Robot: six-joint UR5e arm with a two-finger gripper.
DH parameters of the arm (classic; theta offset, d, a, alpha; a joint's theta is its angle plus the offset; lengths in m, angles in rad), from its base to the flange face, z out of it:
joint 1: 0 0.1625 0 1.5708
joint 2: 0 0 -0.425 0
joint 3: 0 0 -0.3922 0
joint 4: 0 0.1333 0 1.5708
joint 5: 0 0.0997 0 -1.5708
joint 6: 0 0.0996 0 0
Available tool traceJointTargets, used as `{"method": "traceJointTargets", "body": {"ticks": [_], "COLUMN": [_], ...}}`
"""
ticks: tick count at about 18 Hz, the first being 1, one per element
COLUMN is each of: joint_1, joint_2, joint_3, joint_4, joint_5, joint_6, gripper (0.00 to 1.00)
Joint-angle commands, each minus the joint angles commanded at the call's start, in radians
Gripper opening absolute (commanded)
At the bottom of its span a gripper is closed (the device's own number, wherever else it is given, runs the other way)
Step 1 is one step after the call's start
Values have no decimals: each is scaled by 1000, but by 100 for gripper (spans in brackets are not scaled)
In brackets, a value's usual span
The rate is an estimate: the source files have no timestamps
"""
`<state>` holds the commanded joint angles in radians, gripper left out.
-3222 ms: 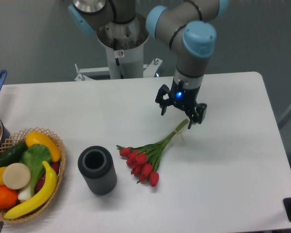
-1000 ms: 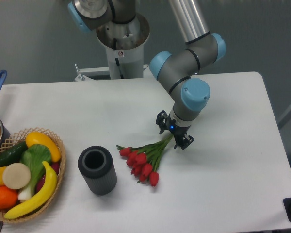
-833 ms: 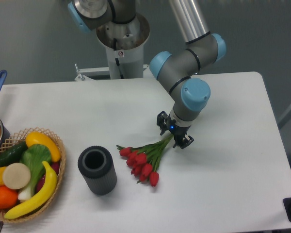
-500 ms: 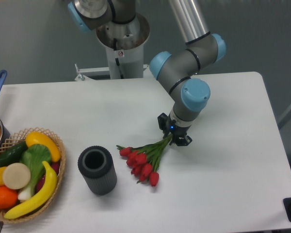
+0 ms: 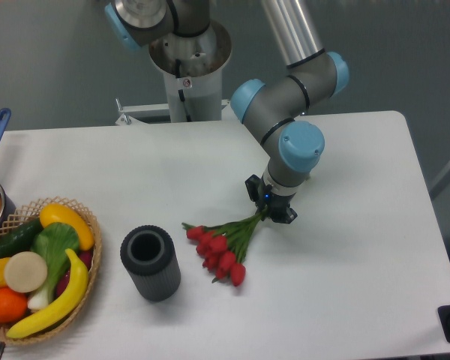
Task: Pick up the flowers from the table
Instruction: 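Close the gripper on the tulip stems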
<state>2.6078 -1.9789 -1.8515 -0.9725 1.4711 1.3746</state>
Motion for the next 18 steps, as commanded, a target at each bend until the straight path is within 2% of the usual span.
{"method": "traceJointTargets", "body": {"ticks": [7, 12, 18], "joint_1": [0, 5, 31], "joint_2": [9, 44, 109], "joint_3": [2, 3, 6], "joint_4": [0, -2, -2], "joint_5": [-2, -18, -155], "joint_6": [-15, -20, -34], "gripper": [11, 11, 11]}}
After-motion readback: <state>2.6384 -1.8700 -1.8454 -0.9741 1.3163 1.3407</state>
